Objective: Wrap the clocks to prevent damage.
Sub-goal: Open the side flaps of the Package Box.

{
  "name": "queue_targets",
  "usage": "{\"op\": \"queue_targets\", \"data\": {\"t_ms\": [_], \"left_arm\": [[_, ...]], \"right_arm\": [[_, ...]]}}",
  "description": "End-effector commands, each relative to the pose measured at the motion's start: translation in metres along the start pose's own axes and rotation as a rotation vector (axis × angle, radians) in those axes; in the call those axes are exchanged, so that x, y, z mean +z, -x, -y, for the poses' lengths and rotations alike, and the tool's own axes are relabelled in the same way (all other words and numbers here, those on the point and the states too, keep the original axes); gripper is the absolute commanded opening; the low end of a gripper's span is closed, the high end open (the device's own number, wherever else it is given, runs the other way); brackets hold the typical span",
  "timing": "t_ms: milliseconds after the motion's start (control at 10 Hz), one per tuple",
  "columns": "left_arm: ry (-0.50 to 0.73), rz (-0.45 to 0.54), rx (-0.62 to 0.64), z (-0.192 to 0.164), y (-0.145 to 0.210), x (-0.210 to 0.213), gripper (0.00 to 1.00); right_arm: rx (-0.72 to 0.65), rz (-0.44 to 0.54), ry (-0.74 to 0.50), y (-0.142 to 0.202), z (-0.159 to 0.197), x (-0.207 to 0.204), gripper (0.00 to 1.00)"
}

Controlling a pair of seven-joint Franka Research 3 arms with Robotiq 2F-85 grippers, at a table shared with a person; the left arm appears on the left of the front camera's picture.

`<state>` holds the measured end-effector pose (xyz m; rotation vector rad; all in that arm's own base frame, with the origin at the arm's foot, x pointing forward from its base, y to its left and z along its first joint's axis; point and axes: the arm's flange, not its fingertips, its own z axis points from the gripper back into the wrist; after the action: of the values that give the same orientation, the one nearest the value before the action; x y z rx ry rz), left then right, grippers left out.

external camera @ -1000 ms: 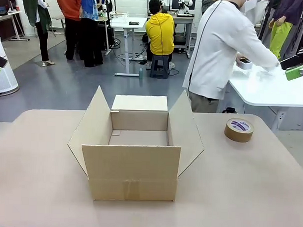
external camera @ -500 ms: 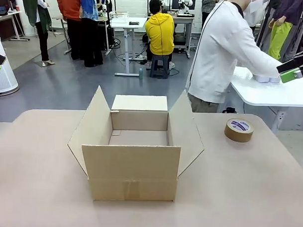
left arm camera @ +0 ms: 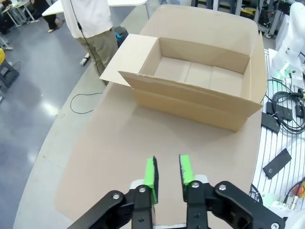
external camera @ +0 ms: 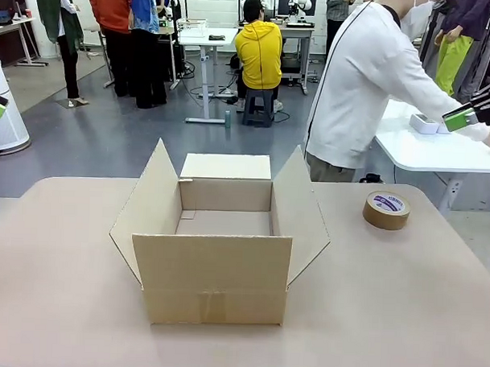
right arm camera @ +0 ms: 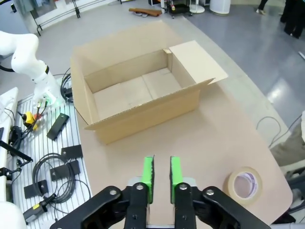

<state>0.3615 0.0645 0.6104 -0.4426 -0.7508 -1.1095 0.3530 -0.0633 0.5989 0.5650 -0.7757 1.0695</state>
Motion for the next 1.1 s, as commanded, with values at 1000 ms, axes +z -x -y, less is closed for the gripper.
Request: {"op": "queue_targets", "data": {"t_ms": [1000], "left_arm": [[-0.12, -0.293, 0.068, 0.039, -0.079, -0.053, 0.0]], "right_arm": [[-0.327, -0.342, 0.198, -0.1, -0.062, -0.088, 0.0]]}}
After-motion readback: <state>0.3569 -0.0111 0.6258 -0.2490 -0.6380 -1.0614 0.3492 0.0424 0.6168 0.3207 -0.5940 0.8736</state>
